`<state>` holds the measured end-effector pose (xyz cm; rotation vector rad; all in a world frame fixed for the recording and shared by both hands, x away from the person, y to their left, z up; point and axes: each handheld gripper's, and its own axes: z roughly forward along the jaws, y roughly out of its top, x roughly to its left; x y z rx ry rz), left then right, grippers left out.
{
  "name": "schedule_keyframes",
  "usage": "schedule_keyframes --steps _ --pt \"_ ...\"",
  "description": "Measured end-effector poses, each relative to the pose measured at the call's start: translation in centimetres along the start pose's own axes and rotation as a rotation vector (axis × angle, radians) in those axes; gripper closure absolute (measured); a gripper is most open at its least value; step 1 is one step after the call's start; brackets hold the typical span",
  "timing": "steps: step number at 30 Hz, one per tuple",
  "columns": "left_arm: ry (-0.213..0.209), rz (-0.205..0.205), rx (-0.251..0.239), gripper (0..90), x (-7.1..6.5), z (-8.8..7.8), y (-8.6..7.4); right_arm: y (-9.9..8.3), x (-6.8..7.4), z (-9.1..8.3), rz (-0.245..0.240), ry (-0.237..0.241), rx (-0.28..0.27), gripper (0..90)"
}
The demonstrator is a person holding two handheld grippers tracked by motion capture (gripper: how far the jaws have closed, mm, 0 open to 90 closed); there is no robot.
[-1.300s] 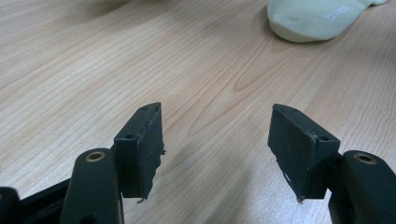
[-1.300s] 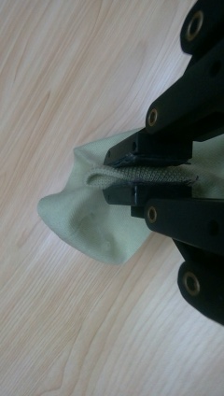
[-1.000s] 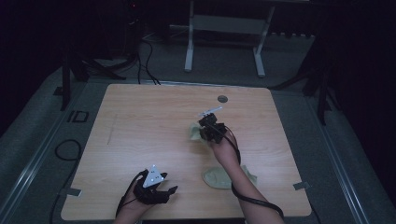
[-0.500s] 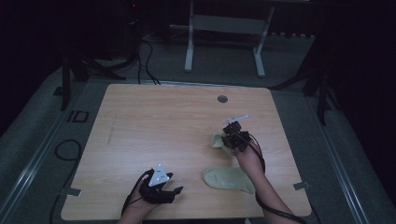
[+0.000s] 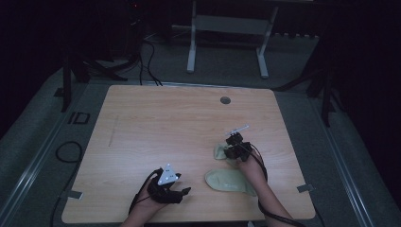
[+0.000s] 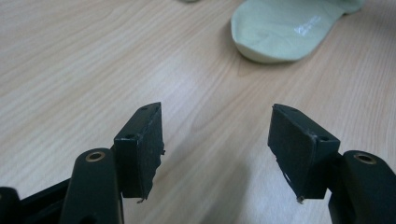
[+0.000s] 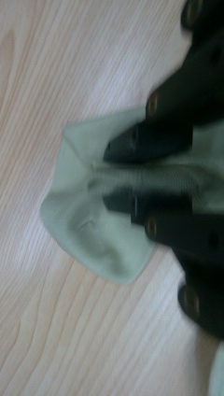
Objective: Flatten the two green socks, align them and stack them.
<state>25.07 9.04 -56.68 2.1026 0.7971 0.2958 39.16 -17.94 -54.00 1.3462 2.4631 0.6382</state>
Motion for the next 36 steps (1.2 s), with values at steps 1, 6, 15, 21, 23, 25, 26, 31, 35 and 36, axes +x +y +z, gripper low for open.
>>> schedule_keyframes --steps 1,6,15,21,23,25,26,31,35,36 --pt "0.002 0.003 0.0 35.4 0.1 0.1 0.3 0.0 0.2 0.0 -0.012 0.009 0.004 58.0" --pt "0.016 0.017 -0.004 35.4 0.4 0.4 2.3 0.3 0.3 -0.4 -0.017 0.031 -0.004 47.6" --pt "0.071 0.056 -0.06 53.2 1.4 2.6 6.4 -0.1 -0.4 -3.3 -0.011 0.045 -0.065 63.0" --pt "0.085 0.065 -0.058 78.6 1.4 5.8 8.8 -0.9 0.5 -2.9 -0.049 0.05 -0.041 64.0" --pt "0.08 0.058 -0.052 85.7 1.4 6.5 9.2 -1.0 0.5 -2.8 -0.05 0.048 -0.039 63.4" --pt "0.063 0.095 -0.021 88.7 1.2 8.7 10.3 -1.2 0.4 -2.4 -0.037 0.052 -0.044 62.6" --pt "0.06 0.113 -0.009 88.7 1.0 9.3 10.6 -1.3 0.4 -2.3 -0.04 0.045 -0.043 62.2" --pt "0.085 0.16 0.068 88.8 0.7 12.2 11.1 -1.8 0.5 -1.7 -0.033 0.041 -0.035 60.2" --pt "0.105 0.161 0.119 88.8 1.1 13.3 10.9 -2.3 0.4 -1.1 -0.037 0.039 -0.037 61.6" --pt "0.103 0.149 0.119 88.8 1.3 13.4 11.0 -2.3 0.4 -1.1 -0.033 0.039 -0.045 63.2"
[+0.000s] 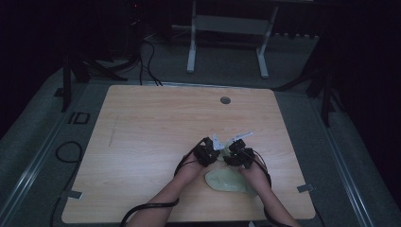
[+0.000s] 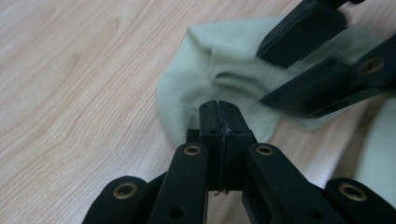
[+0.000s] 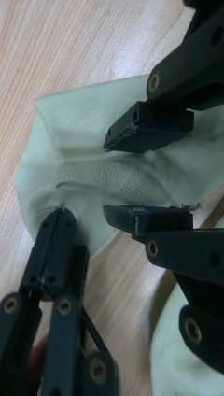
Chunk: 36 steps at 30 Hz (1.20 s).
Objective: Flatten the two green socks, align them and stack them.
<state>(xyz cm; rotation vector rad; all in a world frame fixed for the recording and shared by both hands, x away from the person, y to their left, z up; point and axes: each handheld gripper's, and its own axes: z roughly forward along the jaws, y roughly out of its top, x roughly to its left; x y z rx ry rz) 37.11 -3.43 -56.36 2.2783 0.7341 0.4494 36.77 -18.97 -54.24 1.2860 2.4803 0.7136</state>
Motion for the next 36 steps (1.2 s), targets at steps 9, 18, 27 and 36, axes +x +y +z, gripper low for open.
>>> schedule_keyframes --steps 9,18,27,36 --pt "0.01 0.047 -0.007 89.2 0.0 -0.1 -0.3 0.2 -0.4 -1.6 0.013 0.004 -0.04 83.1" --pt "0.009 0.059 -0.002 89.2 0.0 -0.6 -0.7 -0.4 -4.8 -4.3 0.111 -0.021 -0.067 81.9" --pt "0.006 0.062 0.008 88.8 0.2 -0.4 -0.4 -1.9 -8.0 -3.7 0.206 -0.008 -0.04 66.8" --pt "0.008 0.059 0.012 85.7 0.4 -0.3 -0.2 -2.1 -7.7 -3.5 0.134 -0.103 -0.034 80.4"
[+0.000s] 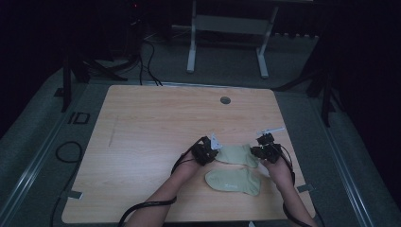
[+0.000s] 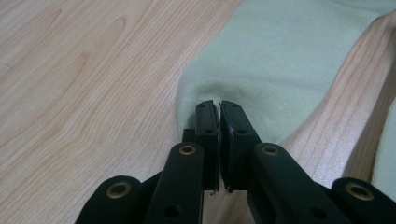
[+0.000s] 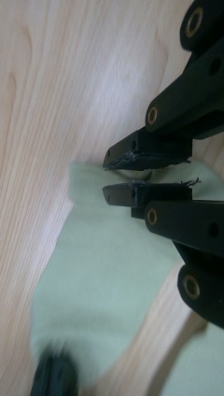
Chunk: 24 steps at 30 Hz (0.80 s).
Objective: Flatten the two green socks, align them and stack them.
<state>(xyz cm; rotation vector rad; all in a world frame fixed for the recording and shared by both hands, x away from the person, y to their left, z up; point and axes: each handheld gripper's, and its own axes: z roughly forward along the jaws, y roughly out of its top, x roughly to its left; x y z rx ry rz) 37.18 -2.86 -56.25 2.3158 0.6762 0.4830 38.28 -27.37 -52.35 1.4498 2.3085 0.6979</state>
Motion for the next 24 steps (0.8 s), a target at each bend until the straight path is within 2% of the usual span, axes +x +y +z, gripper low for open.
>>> schedule_keyframes --steps 1,3,4,5,6,10,12,13,15,17,21,24 --pt "0.001 -0.002 -0.003 85.8 0.0 0.0 0.0 0.0 0.0 0.0 -0.002 -0.026 -0.003 80.4" --pt "0.003 0.001 -0.002 85.8 -0.1 0.0 0.0 -0.1 -0.3 -0.3 0.005 -0.045 -0.034 80.8" --pt "0.002 -0.004 -0.004 85.8 -0.1 0.0 0.0 -0.1 -0.3 -0.5 0.004 -0.029 -0.057 83.3" --pt "0.002 -0.004 -0.004 85.8 -0.1 0.0 0.0 -0.1 -0.3 -0.5 0.004 -0.029 -0.057 83.3" --pt "-0.001 -0.011 -0.007 85.9 0.0 0.0 -0.1 -0.1 -0.2 -0.8 -0.009 -0.013 -0.083 87.5" --pt "-0.002 -0.014 -0.005 85.8 0.0 0.0 -0.1 -0.3 0.2 0.5 -0.033 0.004 -0.013 89.3" --pt "0.001 -0.011 -0.002 85.9 0.0 0.0 0.0 -0.4 0.0 1.1 -0.022 0.011 0.011 89.3" --pt "-0.001 -0.012 -0.003 85.8 0.0 0.0 -0.1 -0.6 -0.1 1.5 -0.018 0.0 0.029 89.3" --pt "-0.006 -0.015 -0.003 85.8 0.1 0.0 0.0 -0.8 -0.5 1.7 0.004 0.008 0.029 89.4" --pt "-0.006 -0.016 0.001 85.8 0.2 0.1 0.0 -0.8 -0.7 1.6 0.006 -0.009 0.037 89.4" --pt "0.001 -0.007 0.009 85.8 0.1 0.2 0.3 -0.8 -1.1 1.5 0.014 -0.014 0.043 89.4" --pt "-0.003 -0.026 0.011 85.7 0.2 0.2 0.4 -0.8 -1.2 1.5 0.024 -0.009 0.046 89.3"
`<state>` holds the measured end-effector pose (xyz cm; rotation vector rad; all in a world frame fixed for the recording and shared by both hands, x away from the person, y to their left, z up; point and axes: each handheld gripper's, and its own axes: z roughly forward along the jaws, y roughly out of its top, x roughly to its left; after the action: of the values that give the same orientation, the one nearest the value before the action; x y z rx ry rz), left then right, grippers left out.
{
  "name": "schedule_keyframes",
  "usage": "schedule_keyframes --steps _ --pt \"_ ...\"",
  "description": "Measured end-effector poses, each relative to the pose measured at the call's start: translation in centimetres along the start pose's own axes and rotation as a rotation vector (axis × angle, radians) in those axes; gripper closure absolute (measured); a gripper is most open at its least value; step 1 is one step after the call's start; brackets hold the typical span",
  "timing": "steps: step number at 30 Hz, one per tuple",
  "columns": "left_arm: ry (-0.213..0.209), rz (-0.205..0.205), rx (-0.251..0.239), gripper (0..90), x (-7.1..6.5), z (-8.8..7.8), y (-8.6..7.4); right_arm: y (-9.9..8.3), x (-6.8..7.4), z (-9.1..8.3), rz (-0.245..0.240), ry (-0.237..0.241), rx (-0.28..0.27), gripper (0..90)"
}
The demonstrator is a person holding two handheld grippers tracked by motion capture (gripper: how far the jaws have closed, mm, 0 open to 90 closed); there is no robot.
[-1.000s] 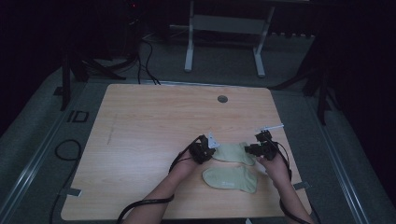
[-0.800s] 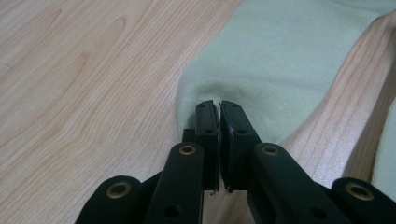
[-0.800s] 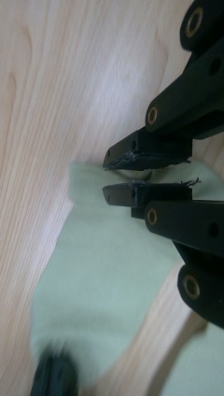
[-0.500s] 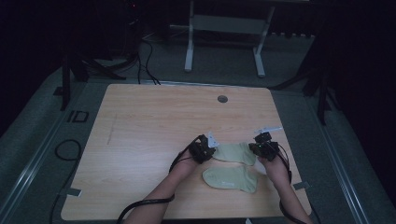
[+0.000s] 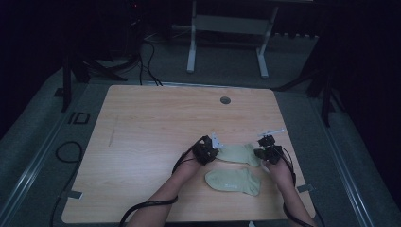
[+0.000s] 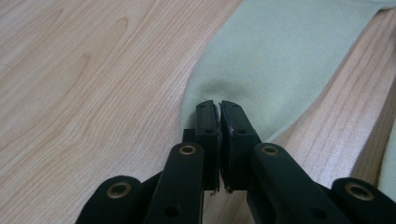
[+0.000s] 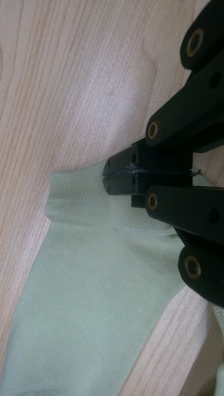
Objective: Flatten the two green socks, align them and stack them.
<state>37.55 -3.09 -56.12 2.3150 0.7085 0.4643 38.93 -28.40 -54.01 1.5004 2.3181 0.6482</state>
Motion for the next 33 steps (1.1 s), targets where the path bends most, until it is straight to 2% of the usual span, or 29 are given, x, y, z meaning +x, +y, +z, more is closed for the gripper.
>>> schedule_keyframes --steps 2,4,5,7,8,10,13,14,17,18,20,21,26,28,30,33 --pt "-0.012 -0.019 0.005 82.6 0.0 -0.2 0.1 -0.1 0.0 0.0 -0.003 0.021 -0.016 85.5" --pt "-0.033 -0.039 0.001 70.3 -0.1 -0.6 0.3 -0.2 0.1 -0.1 -0.005 0.049 -0.028 78.9" --pt "-0.042 -0.045 -0.016 66.2 -0.1 -1.1 0.4 -0.2 0.2 -0.2 -0.011 0.053 -0.03 76.6" --pt "-0.062 -0.073 -0.015 53.8 0.0 -1.8 0.4 -0.2 0.4 -0.8 -0.016 0.062 -0.052 70.4" --pt "-0.091 -0.09 -0.012 50.5 0.2 -2.3 0.3 -0.2 0.5 -1.1 -0.014 0.063 -0.06 66.0" --pt "-0.086 -0.084 -0.018 48.3 0.2 -3.3 0.0 -0.3 0.9 -2.0 -0.023 0.086 -0.083 64.0" --pt "-0.095 -0.08 -0.013 45.7 0.0 -4.3 -0.3 -0.8 1.7 -3.3 -0.064 0.091 -0.106 62.8" --pt "-0.108 -0.078 -0.02 45.7 -0.5 -5.2 -0.8 -1.1 1.9 -3.6 -0.067 0.099 -0.113 62.8" --pt "-0.121 -0.075 -0.021 45.7 -1.0 -5.9 -1.3 -2.0 2.5 -4.3 -0.08 0.127 -0.119 62.4" --pt "-0.129 -0.078 -0.015 45.7 -1.7 -6.5 -2.1 -2.3 2.7 -4.5 -0.086 0.129 -0.121 62.0" --pt "-0.134 -0.101 0.003 45.9 -2.1 -6.7 -2.8 -3.8 3.3 -5.2 -0.1 0.149 -0.119 61.6" --pt "-0.137 -0.097 0.009 46.2 -2.3 -6.9 -3.1 -4.5 3.5 -5.4 -0.102 0.149 -0.122 61.6" --pt "-0.136 -0.098 0.041 51.0 -3.5 -6.9 -4.0 -6.8 3.8 -5.7 -0.131 0.132 -0.098 62.9" --pt "-0.143 -0.115 0.053 56.5 -3.9 -6.8 -4.2 -7.4 3.6 -5.6 -0.123 0.132 -0.089 63.8" --pt "-0.13 -0.118 0.066 61.1 -4.3 -6.4 -4.4 -7.9 3.6 -5.4 -0.123 0.132 -0.077 64.4" --pt "-0.129 -0.118 0.071 67.5 -4.7 -5.9 -4.6 -8.3 3.9 -5.1 -0.152 0.111 -0.061 65.3"
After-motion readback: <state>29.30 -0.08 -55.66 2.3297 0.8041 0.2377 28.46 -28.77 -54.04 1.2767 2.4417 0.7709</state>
